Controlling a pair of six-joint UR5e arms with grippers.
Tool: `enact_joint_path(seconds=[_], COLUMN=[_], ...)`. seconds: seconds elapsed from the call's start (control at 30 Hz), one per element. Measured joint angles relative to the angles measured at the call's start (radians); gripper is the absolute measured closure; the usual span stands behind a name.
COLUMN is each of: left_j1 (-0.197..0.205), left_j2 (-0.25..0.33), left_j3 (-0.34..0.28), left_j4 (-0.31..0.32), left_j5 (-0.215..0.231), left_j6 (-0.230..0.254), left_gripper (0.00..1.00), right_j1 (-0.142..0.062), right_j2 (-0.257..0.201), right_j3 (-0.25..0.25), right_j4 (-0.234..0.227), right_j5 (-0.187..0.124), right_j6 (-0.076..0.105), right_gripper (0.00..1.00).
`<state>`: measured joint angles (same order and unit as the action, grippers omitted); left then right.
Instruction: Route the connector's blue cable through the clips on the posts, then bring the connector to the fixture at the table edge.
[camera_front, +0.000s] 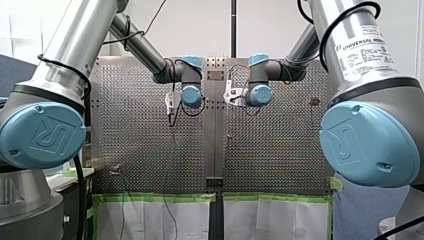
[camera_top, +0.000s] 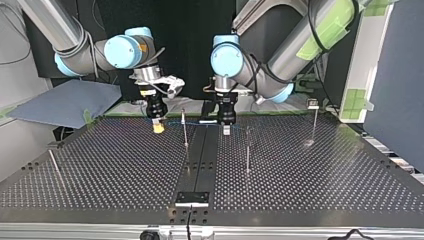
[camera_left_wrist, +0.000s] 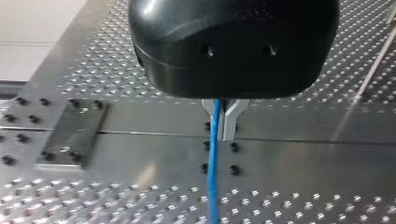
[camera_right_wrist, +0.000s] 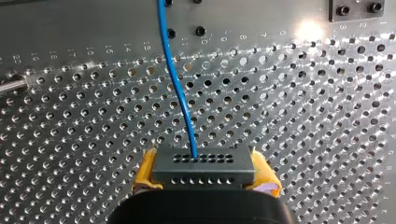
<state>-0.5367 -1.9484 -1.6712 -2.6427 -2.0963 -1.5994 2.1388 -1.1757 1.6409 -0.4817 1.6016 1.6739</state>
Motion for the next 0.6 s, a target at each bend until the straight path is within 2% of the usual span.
enact_joint_path(seconds=[0.17,0.37,0.6], left_j1=[-0.013,-0.023,-0.034], left_j2=[-0.042,-0.057,-0.058], left_j3=[0.0,-0.001,-0.003], left_j4=[0.022,0.028,0.029], left_j5=[-0.001,-0.008,-0.015], left_j6=[-0.014,-0.02,-0.02], left_gripper=[0.98,0.98,0.98], right_j1=[-0.002,-0.002,-0.009], right_j2=[0.0,0.001,0.001], right_j3=[0.0,0.009,0.053], right_j4=[0.012,0.028,0.001], right_j5=[0.002,0.008,0.016], right_j6=[0.0,0.0,0.0], right_gripper=[0.98,0.98,0.98])
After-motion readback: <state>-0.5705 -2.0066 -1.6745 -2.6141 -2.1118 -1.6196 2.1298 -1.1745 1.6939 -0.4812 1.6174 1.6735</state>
